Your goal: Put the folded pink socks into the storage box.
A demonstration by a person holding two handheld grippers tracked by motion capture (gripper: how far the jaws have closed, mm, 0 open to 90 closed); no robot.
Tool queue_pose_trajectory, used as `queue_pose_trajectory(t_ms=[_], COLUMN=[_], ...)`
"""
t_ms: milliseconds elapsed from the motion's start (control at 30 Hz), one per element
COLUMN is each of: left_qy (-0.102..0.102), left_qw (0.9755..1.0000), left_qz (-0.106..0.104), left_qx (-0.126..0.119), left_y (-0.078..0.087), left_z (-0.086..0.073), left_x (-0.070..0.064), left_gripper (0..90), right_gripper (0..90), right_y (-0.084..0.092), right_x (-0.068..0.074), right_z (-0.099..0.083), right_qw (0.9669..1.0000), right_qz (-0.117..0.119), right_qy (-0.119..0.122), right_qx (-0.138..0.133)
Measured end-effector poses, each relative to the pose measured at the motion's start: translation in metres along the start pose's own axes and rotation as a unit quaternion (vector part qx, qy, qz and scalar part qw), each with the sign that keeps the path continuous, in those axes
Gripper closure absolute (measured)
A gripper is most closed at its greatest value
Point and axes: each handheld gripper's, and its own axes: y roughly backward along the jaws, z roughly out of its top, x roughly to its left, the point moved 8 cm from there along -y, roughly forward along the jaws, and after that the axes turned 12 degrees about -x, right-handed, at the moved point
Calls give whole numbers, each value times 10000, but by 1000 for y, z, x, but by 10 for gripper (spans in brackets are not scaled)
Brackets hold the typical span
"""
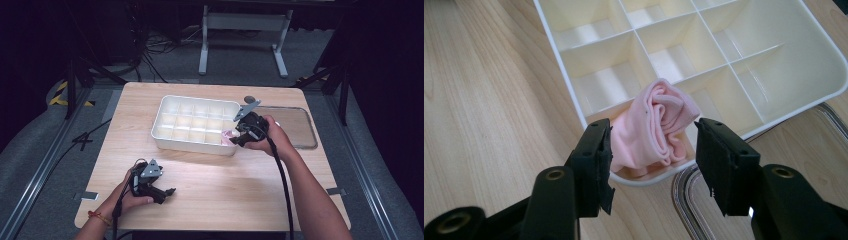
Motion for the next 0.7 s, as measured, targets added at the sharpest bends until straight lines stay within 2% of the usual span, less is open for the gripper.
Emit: queue_pose_trajectory(t_ms=[200, 300, 467, 700], left_qy=[2, 7, 6, 0], left_qw=[10000, 10000, 10000, 10000], left_qz=[-1, 3, -4, 0], left_qx=[2, 8, 2, -3], left_y=[0, 0, 0, 0], left_z=[0, 0, 0, 0], left_x=[0, 0, 0, 0], left_gripper=[78, 79, 78, 78], right_gripper=[476, 454, 435, 415], right_y=[7, 11, 15, 23], right_x=[6, 6, 8, 7], right_z=[-2, -3, -7, -19], right_qw=[9998, 9996, 9995, 9990], right_qz=[-111, -234, -256, -401], right_qy=[154, 167, 146, 190], right_qx=[-12, -29, -68, -45])
